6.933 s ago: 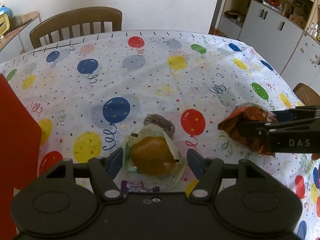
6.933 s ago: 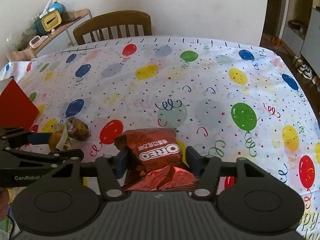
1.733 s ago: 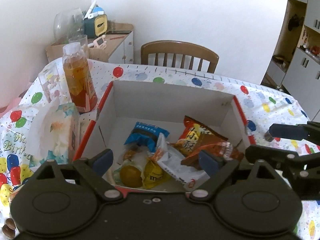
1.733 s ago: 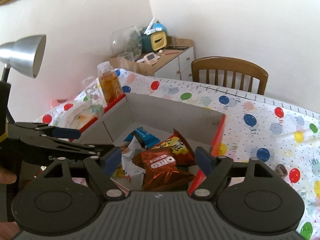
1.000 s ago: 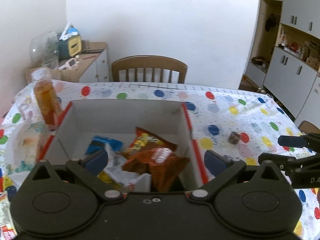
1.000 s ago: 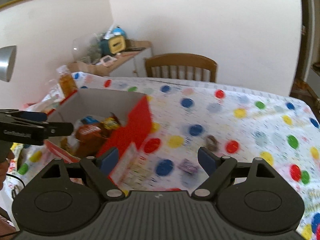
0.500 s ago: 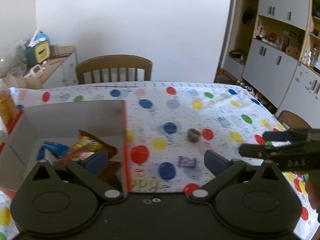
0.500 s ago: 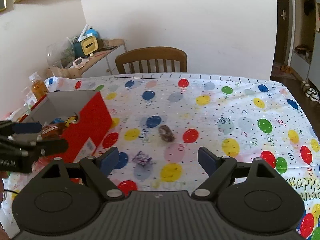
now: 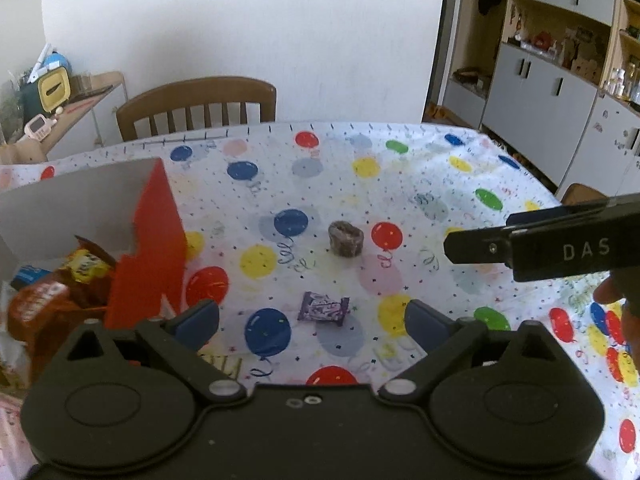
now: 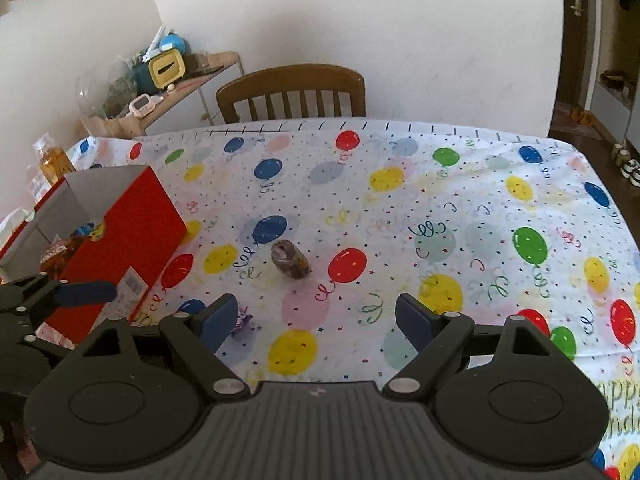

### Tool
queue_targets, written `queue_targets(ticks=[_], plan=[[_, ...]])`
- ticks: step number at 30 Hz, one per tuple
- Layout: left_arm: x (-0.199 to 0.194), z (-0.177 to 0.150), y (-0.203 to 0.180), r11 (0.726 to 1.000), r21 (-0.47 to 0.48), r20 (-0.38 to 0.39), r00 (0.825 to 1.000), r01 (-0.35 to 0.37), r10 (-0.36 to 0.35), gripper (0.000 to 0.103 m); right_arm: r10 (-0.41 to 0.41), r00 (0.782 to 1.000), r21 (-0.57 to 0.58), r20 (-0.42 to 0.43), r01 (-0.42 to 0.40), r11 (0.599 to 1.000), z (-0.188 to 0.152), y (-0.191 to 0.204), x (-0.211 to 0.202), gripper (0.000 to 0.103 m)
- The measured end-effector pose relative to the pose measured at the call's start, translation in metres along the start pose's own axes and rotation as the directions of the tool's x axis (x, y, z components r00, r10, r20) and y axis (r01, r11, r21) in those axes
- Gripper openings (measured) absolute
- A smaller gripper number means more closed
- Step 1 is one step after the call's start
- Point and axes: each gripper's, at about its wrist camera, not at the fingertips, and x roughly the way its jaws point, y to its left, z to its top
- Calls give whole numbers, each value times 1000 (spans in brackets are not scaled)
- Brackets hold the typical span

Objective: Organize snacks
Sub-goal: 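Move both tools back to the table toward the purple candy and brown chocolate, then grasp the purple candy with the left gripper while the right grasps the brown chocolate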

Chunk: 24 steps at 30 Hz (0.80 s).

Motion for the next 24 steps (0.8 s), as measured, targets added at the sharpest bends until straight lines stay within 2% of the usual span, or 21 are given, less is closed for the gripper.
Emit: queue_targets(ticks=[5, 8, 16, 18, 21, 24], plan=[[26, 4, -8, 1000, 9, -25, 1000, -1, 1, 95, 21, 1000, -21, -22, -22, 1000, 9, -3, 23, 86], [42, 6, -8, 1000, 8, -65, 998, 13, -13, 88, 40, 998, -35, -50, -41, 999, 16, -2, 42, 86], [76, 10, -5, 999, -17, -131, 991, 28, -30, 81, 79, 989, -76, -124, -89, 993, 31, 10, 85, 86], [82, 11, -5, 999, -18, -145, 989, 39, -41, 78, 89, 985, -78, -148, -101, 992, 33, 12, 95, 79], [90, 12, -3, 998, -31, -167, 984, 60, -64, 71, 89, 981, -82, -173, -105, 991, 34, 14, 107, 75], [93, 11, -3, 997, -32, -180, 981, 69, -73, 61, 94, 978, -90, -188, -112, 990, 35, 17, 115, 63]])
